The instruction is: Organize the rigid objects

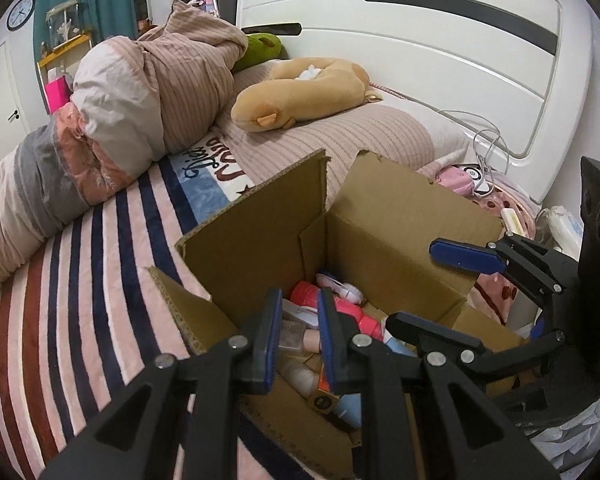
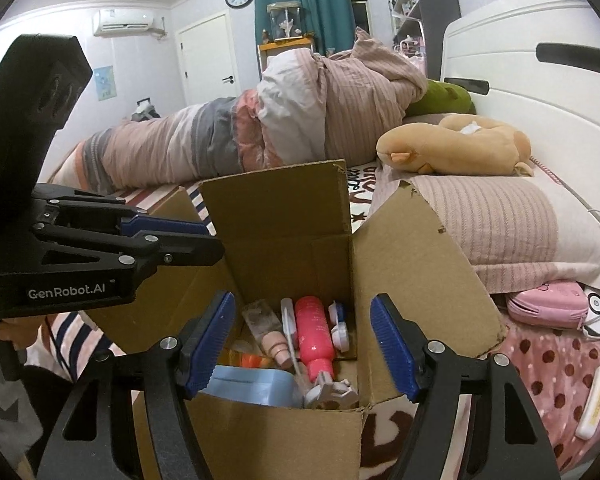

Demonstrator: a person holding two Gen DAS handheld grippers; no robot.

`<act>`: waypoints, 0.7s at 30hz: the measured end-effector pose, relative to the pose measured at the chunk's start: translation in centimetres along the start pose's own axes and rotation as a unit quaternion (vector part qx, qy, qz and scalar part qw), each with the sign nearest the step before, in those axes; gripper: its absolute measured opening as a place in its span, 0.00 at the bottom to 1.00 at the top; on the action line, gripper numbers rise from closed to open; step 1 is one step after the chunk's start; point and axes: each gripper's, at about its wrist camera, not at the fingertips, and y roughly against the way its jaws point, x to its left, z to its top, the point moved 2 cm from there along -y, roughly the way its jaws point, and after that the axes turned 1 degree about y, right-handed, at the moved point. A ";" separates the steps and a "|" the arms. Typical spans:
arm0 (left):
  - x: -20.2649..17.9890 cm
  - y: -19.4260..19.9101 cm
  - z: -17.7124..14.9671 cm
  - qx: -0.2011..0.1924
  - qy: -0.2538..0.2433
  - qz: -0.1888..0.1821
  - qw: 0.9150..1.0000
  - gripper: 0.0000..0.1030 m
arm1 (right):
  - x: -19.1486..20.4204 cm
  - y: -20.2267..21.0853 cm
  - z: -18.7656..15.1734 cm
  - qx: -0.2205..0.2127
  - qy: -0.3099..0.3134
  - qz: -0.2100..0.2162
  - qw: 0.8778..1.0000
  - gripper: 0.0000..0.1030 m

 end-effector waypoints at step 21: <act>5.4 12.0 -5.1 -0.189 0.126 0.112 0.967 0.96 | 2.7 5.1 4.1 -0.107 0.047 0.046 0.992 1.00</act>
